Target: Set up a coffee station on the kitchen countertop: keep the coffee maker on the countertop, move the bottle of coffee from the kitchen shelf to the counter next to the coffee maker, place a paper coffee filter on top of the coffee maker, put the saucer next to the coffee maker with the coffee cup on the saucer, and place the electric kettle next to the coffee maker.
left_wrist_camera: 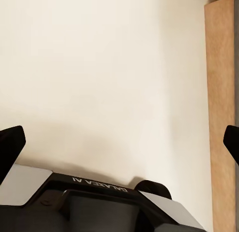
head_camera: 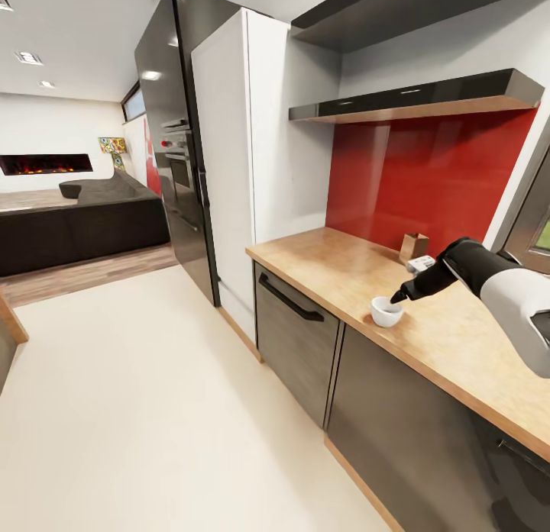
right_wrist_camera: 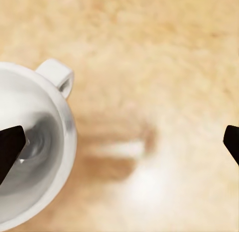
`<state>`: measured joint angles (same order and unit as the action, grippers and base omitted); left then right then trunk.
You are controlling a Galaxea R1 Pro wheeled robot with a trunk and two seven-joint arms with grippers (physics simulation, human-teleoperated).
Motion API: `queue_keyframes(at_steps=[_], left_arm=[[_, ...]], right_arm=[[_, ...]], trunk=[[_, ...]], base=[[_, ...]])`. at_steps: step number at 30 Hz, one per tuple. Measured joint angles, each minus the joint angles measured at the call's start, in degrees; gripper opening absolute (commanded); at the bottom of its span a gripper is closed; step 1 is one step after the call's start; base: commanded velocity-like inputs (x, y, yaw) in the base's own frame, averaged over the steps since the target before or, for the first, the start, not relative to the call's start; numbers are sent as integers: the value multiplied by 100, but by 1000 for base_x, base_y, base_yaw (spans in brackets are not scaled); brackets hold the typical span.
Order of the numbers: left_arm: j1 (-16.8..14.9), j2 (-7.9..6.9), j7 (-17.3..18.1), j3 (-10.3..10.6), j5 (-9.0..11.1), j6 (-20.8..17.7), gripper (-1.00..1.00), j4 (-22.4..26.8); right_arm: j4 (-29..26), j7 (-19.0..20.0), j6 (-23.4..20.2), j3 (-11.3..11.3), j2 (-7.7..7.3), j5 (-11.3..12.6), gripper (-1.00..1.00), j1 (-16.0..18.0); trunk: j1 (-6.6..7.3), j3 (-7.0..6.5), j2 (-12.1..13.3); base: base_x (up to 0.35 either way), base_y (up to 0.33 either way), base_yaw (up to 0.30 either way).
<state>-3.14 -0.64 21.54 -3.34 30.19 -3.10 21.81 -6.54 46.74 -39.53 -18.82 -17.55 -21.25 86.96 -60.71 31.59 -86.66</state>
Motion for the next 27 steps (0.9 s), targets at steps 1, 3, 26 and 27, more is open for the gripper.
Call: queue_keyframes(at_steps=[1, 3, 26, 27], left_arm=[[0, 0, 0, 2, 1, 0, 100, 0], [0, 0, 0, 1, 1, 0, 100, 0], [0, 0, 0, 0, -2, 0, 100, 0], [0, 0, 0, 0, -1, 0, 100, 0]], right_arm=[[0, 0, 1, 0, 0, -1, 100, -8], [0, -3, 2, 0, 0, -1, 100, -34], [5, -17, 10, 2, 4, -1, 100, -75], [6, -17, 10, 1, 5, -1, 100, -77]], trunk=[[0, 0, 0], [0, 0, 0], [0, 0, 0], [0, 0, 0]], base=[[0, 0, 0], [0, 0, 0], [0, 0, 0], [0, 0, 0]])
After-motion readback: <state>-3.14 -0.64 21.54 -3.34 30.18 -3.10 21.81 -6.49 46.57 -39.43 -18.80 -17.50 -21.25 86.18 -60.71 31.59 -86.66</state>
